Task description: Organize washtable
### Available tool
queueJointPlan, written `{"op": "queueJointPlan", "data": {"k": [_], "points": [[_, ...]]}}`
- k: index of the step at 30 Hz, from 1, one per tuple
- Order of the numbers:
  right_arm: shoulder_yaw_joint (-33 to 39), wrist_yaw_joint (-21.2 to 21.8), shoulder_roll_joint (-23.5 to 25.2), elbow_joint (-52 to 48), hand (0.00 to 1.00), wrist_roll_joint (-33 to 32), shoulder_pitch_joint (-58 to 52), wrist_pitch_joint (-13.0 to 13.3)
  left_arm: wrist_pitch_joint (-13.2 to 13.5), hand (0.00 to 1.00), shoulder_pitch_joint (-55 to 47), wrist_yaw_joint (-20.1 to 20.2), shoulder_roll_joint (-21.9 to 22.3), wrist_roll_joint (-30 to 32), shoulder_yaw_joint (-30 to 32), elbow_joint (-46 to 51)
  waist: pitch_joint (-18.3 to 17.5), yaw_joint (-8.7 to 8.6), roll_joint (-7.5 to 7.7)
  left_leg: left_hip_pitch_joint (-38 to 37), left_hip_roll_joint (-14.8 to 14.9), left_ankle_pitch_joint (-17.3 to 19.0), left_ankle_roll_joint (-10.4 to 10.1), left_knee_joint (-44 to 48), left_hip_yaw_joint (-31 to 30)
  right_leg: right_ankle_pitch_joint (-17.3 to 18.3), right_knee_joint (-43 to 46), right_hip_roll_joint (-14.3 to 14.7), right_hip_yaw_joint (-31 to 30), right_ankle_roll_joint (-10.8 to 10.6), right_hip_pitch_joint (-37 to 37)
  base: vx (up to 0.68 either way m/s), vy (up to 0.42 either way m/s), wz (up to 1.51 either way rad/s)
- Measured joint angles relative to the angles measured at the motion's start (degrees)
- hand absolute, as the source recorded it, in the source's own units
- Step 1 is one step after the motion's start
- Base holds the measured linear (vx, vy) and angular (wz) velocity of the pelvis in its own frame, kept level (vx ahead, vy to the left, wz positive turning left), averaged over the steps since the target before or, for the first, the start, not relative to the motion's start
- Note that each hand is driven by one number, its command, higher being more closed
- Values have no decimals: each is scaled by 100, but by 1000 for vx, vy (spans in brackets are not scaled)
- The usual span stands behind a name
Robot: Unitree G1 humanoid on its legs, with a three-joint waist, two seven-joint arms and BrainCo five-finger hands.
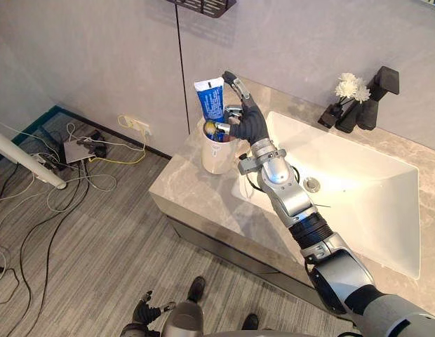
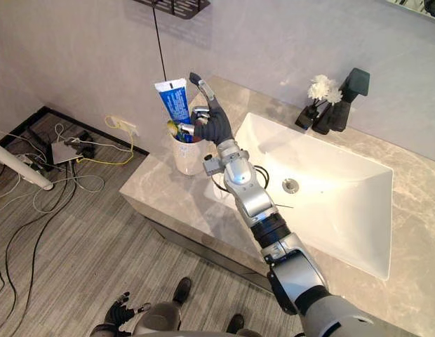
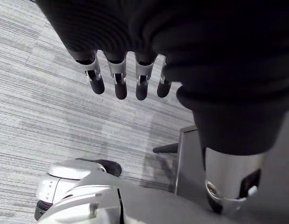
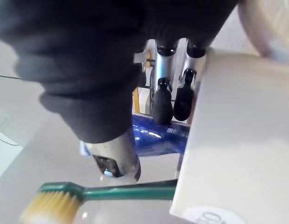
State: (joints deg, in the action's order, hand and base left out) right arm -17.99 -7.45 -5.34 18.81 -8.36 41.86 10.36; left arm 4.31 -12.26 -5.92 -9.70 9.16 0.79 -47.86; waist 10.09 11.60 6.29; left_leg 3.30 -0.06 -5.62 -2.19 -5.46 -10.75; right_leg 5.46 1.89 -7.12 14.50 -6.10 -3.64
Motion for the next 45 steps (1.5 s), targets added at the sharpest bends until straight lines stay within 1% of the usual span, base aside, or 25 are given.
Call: {"op": "queueJointPlan", "data": {"k": [6,18,28,31,32,37,45], "points": [[13,6,39,-225,0,0,-223,30,-3,0,0,0,0,2,0,0,-2,-4,2,-4,-4,-4,-4,0,0,0,2,-4,3,0,-4,0,0,0],[25,13,48,-247,0,7,-401,36,-32,0,-17,5,0,5,-2,-18,-82,-10,11,-23,-7,-17,-16,1,-13,0,2,-5,15,-1,-28,0,0,0],[41,36,43,-267,0,128,-514,29,-36,0,-16,30,-6,5,5,-67,-84,-85,14,-107,-3,-25,-29,0,-7,1,19,-7,19,-1,-102,0,0,0],[126,73,26,-417,0,159,-630,-41,-36,0,-17,49,-12,5,22,-90,-97,-115,34,-116,1,-25,-29,0,8,1,19,-5,-1,-1,-102,-3,0,-2],[192,115,5,-418,0,183,-635,-79,-36,0,-17,51,-13,5,25,-97,-99,-122,37,-123,2,-25,-29,0,19,0,19,-5,-20,-1,-101,-14,-1,-5],[227,150,-214,-441,0,200,-635,-85,-36,0,-18,56,-29,4,25,-110,-118,-135,63,-140,10,-25,-28,1,76,0,14,-2,-52,-2,-101,-15,-3,-4],[248,269,-319,-521,0,196,-634,-86,-73,0,-31,90,-46,4,22,-135,-213,-139,91,-186,11,-24,-26,1,129,0,5,-5,-78,-2,-117,-6,-7,-5]]}}
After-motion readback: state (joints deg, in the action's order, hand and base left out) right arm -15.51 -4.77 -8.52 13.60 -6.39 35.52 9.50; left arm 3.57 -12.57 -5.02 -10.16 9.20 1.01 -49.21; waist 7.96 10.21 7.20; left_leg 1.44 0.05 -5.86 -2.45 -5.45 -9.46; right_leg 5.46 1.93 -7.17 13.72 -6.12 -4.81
